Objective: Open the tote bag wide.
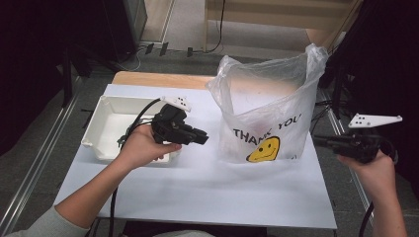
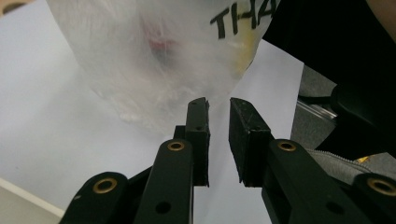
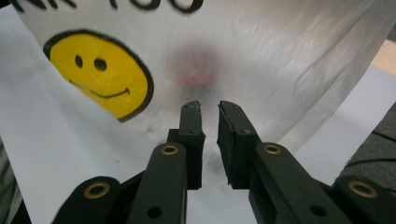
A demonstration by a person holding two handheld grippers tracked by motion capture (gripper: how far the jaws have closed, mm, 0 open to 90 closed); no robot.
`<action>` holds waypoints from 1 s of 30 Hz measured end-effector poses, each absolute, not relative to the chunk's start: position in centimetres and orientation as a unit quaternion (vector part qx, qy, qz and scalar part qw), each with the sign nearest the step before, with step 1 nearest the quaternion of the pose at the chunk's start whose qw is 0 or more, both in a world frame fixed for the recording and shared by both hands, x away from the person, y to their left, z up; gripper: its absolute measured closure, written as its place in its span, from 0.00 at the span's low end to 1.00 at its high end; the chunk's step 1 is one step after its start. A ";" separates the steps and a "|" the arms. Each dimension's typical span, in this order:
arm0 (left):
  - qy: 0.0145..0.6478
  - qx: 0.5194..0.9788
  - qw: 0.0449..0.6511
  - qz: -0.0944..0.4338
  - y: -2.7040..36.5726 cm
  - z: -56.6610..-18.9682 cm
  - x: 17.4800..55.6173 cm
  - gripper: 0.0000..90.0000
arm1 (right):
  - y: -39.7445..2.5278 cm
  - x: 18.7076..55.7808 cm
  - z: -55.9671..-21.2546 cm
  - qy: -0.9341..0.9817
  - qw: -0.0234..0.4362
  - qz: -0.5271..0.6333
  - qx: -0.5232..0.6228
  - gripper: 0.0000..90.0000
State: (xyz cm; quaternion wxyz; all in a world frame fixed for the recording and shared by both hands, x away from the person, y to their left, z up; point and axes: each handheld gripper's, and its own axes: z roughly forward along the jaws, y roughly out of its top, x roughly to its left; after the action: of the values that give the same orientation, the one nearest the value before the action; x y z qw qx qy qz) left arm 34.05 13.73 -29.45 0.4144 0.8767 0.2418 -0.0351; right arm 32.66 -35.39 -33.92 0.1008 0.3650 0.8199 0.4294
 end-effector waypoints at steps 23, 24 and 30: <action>0.217 0.873 0.437 -0.016 9.3 -18.9 38.6 0.99 | -35.0 39.5 -20.0 0.819 0.128 0.446 0.338 1.00; 0.215 0.875 0.434 -0.011 9.0 -18.4 38.9 0.99 | -34.6 39.7 -19.4 0.821 0.130 0.443 0.335 1.00; 0.221 0.875 0.431 -0.002 7.5 -16.6 40.6 0.99 | -32.2 41.3 -16.8 0.828 0.129 0.443 0.318 1.00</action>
State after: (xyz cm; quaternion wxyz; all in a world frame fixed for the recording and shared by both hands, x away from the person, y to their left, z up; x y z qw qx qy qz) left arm 40.57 7.45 -16.62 0.4313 0.8747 0.2209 -0.0021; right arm 41.26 -32.19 -16.84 0.1291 0.3181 0.8284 0.4427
